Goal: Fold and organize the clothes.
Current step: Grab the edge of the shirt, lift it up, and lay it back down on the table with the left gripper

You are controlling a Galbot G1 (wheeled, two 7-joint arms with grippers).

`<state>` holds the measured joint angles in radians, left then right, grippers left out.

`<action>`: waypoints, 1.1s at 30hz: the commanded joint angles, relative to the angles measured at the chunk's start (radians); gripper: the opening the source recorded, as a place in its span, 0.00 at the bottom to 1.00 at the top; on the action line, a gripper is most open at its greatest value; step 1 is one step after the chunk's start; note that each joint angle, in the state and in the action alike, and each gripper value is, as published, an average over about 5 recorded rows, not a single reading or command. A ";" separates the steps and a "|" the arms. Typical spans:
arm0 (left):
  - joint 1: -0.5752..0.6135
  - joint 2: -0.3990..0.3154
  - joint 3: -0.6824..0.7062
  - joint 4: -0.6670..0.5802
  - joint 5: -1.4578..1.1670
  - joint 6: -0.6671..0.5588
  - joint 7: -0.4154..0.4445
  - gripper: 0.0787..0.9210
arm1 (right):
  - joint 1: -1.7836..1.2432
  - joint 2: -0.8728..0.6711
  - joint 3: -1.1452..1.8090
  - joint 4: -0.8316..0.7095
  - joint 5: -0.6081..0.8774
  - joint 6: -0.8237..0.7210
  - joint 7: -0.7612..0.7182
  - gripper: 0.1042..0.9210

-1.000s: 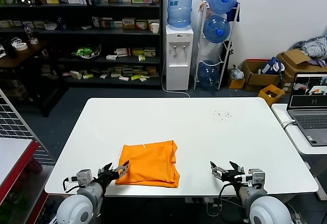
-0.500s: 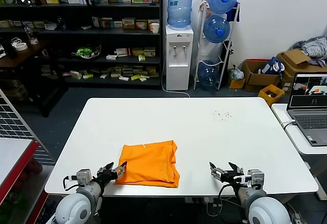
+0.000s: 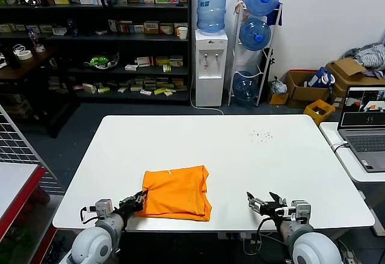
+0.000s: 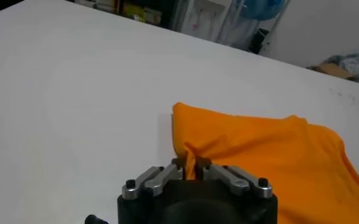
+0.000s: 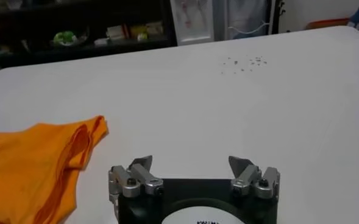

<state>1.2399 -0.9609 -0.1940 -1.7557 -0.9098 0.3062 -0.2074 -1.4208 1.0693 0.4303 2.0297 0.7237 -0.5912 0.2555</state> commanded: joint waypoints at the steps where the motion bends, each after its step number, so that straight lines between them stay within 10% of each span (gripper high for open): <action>1: -0.008 -0.009 0.008 0.009 0.008 -0.010 0.008 0.13 | -0.001 0.003 0.000 -0.001 -0.001 0.001 0.000 0.88; 14: 0.069 0.014 -0.058 -0.206 0.127 0.002 -0.096 0.02 | -0.002 0.001 0.006 0.003 0.001 0.004 -0.001 0.88; 33: 0.251 0.313 -0.332 -0.442 0.079 0.092 -0.219 0.02 | 0.013 -0.034 0.008 0.001 0.015 0.024 -0.018 0.88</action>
<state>1.4159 -0.7965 -0.3912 -2.1101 -0.8293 0.3741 -0.3850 -1.4091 1.0406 0.4399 2.0319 0.7361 -0.5711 0.2405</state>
